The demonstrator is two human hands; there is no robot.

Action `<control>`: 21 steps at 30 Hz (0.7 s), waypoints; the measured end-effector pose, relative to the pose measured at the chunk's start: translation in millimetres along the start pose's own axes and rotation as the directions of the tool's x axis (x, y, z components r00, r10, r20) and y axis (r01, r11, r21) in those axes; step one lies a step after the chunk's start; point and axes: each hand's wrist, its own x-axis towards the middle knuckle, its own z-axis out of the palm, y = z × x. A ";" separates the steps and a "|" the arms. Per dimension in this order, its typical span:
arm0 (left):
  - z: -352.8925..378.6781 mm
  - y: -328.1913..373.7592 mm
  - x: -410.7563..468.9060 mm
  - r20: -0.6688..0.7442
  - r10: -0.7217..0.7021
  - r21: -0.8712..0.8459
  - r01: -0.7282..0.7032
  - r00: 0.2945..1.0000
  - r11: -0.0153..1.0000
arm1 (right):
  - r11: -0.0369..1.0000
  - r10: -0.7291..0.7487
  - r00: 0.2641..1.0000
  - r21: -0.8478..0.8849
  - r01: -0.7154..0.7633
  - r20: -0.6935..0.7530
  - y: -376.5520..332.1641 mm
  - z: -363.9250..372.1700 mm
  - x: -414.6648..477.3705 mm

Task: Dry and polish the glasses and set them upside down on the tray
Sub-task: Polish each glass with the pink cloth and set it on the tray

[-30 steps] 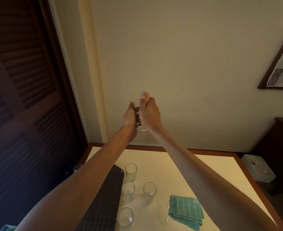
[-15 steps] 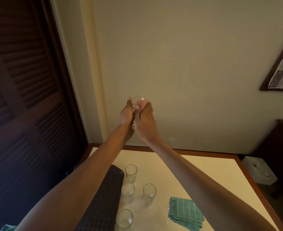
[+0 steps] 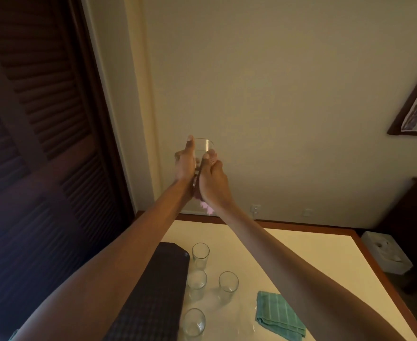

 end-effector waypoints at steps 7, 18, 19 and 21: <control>-4.5 0.3 -19.5 0.050 -0.044 0.032 0.042 0.998 0.999 | 0.986 -0.124 0.983 -0.132 0.106 -0.135 -11.5 -1.1 25.2; -20.7 23.2 -6.2 -0.037 0.068 0.184 -0.060 0.997 0.981 | 0.891 0.366 0.913 0.215 -0.399 0.178 -5.9 28.0 -14.6; -22.0 22.4 -3.0 -0.014 0.049 0.172 -0.046 0.999 0.984 | 0.917 0.305 0.939 0.218 -0.334 0.155 -4.0 30.4 -17.7; -22.7 22.3 -1.4 0.014 0.020 0.116 -0.021 1.000 0.993 | 0.957 0.153 0.986 0.240 -0.165 0.068 -4.5 33.8 -18.2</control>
